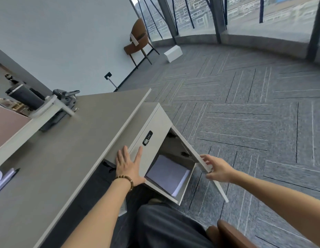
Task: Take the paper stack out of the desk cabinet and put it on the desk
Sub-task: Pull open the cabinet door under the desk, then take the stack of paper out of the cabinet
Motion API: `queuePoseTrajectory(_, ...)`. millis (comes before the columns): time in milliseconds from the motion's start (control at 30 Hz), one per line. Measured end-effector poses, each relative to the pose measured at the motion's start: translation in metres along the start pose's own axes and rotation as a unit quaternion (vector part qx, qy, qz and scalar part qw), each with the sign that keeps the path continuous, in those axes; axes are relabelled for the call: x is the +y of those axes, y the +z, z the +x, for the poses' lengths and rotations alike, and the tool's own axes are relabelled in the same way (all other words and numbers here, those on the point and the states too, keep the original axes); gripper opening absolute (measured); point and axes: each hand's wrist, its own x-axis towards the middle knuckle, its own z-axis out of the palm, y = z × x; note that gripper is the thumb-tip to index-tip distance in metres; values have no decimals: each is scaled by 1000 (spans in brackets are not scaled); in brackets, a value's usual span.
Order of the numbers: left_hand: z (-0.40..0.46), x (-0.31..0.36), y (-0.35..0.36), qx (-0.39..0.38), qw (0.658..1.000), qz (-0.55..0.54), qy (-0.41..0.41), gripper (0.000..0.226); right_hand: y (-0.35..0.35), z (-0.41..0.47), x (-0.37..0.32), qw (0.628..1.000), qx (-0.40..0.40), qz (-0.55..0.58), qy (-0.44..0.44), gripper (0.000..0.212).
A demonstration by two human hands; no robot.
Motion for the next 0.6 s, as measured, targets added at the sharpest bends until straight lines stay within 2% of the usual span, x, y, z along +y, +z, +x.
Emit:
queuePoseTrajectory(100,1,2,2,4,1000,6,-7,129,-23,-1,17,999,25,10,37,70)
queuePoseTrajectory(200,4,2,7,7,999,32,-19,123,-44,2,28,991,90,-89,42,54)
queuePoseTrajectory(300,6,6,13,20,998,44,-40,118,-61,10,31,982,127,-123,60,51)
queuePoseTrajectory(367,8,9,17,34,997,40,-48,117,-70,19,33,971,161,-155,82,56)
queuePoseTrajectory(467,10,10,20,52,997,31,-57,119,-74,34,37,946,189,-241,109,77)
queuePoseTrajectory(600,12,12,25,78,995,18,-64,124,-79,50,38,929,167,-299,141,104)
